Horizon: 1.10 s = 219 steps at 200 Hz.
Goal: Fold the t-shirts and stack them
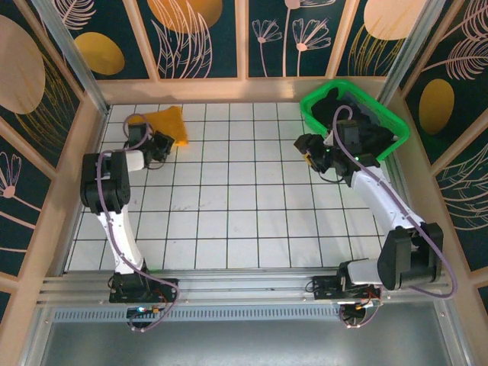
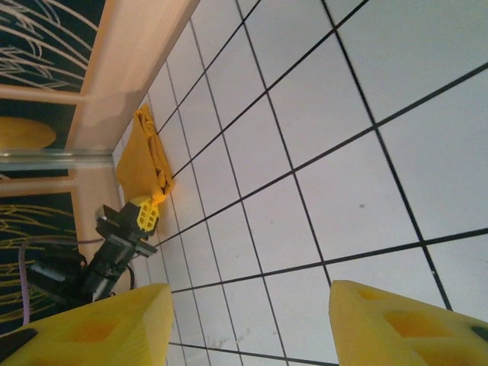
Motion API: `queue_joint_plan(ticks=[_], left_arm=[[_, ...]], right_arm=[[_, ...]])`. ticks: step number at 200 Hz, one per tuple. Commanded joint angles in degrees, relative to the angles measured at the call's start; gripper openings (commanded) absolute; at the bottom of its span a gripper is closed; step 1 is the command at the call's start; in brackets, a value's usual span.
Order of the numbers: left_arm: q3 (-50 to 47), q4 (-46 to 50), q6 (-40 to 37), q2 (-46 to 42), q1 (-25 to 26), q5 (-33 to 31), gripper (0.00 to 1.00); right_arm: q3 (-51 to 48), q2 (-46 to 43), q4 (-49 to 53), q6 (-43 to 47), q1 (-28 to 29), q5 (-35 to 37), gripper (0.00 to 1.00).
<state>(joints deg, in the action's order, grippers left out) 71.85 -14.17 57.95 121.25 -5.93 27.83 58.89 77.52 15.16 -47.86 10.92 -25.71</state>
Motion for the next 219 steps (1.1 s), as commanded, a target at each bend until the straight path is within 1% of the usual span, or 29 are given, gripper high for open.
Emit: queue_joint_plan(ticks=[1,17,29,52,76,99,102,105,116,117,118,119,120,121,125,140,142,148,150,153,163,175,188,195,211,219], left_arm=[[1.02,10.04,-14.78,1.11,-3.02,3.04,0.0],[1.57,10.43,-16.71,1.28,-5.29,3.23,0.0],[3.93,13.51,-20.74,1.89,-6.04,3.11,0.0],[8.2,20.23,-26.54,2.57,-7.0,-0.84,0.0],[8.23,20.88,-27.12,2.32,-8.3,-1.91,0.0],[8.17,20.01,-26.17,2.2,-8.42,-0.35,0.0],[8.09,19.79,-25.76,2.01,-8.43,-0.15,0.06],[7.92,19.41,-25.25,1.79,-8.4,0.08,0.15],[6.69,17.66,-22.86,0.06,-8.4,0.44,0.6],[6.53,17.5,-22.61,-0.17,-8.35,0.45,0.66],[6.36,17.29,-22.35,-0.37,-8.33,0.46,0.74],[6.23,17.09,-22.09,-0.65,-8.32,0.46,0.86],[6.04,16.86,-21.83,-0.88,-8.31,0.46,0.92],[5.85,16.66,-21.61,-1.17,-8.31,0.47,0.95],[5.09,15.87,-20.6,-2.32,-8.28,0.44,0.99],[2.18,12.84,-16.05,-7.56,-7.72,0.76,0.99],[1.8,12.54,-15.44,-8.21,-7.54,0.6,0.99],[0.69,11.7,-13.66,-10.8,-6.75,0.16,0.99],[0.33,11.51,-13.13,-11.7,-6.38,-0.16,0.99],[-0.1,11.24,-12.34,-12.91,-5.8,-0.8,0.99],[-1.28,11.49,-10.54,-17.53,-3.02,-4.74,0.99],[-1.95,12.99,-9.6,-22.58,1.17,-12.0,0.99],[-4.28,12.8,-7.82,-30.77,5.32,-20.26,0.99],[-5.82,13.17,-6.99,-34.62,7.78,-26.55,0.99],[-9.63,14.38,-6.64,-43.36,13.65,-41.18,0.99],[-11.69,16.49,-6.06,-47.09,16.9,-52.43,0.99]], right_arm=[[2.74,1.63,-5.61,2.1,-0.09,-4.63,0.56],[3.28,2.45,-7.91,2.41,-0.02,-6.65,0.56],[3.15,2.55,-10.13,2.55,0.17,-8.2,0.56],[1.92,2.31,-13.68,1.99,0.24,-10.78,0.56],[1.34,2.27,-14.86,1.62,0.26,-11.89,0.56],[1.45,2.44,-15.32,1.61,0.19,-12.47,0.57],[1.48,2.46,-15.5,1.69,0.22,-12.58,0.57],[1.49,2.53,-15.66,1.63,0.21,-12.68,0.58],[1.59,2.35,-16.63,1.58,0.19,-13.08,0.61],[1.58,2.36,-16.73,1.56,0.22,-13.15,0.61],[1.58,2.37,-16.96,1.55,0.23,-13.23,0.62],[1.62,2.29,-17.16,1.45,0.24,-13.27,0.62],[1.64,2.29,-17.34,1.45,0.2,-13.33,0.63],[1.65,2.29,-17.52,1.41,0.22,-13.36,0.63],[1.72,2.16,-18.17,1.28,0.24,-13.54,0.65],[1.87,1.35,-21.19,0.55,0.24,-13.8,0.71],[1.85,1.33,-21.57,0.41,0.22,-13.76,0.76],[1.93,0.96,-22.85,-0.14,0.11,-13.54,0.95],[1.99,0.9,-23.34,-0.35,0.1,-13.45,0.98],[1.94,0.79,-23.88,-0.7,0.12,-13.23,0.99],[2.17,0.66,-25.36,-2.11,-0.2,-12.38,0.99],[2.21,0.63,-26.93,-3.86,-0.85,-11.52,0.99],[2.46,-0.54,-27.18,-3.25,-1.48,-8.77,0.99],[3.18,-1.88,-24.85,-1.1,-1.69,-5.56,0.99],[6.69,-4.94,-16.03,4.91,-2.33,4.98,0.99],[9.09,-5.71,-10.76,7.89,-2.32,11.77,0.99]])
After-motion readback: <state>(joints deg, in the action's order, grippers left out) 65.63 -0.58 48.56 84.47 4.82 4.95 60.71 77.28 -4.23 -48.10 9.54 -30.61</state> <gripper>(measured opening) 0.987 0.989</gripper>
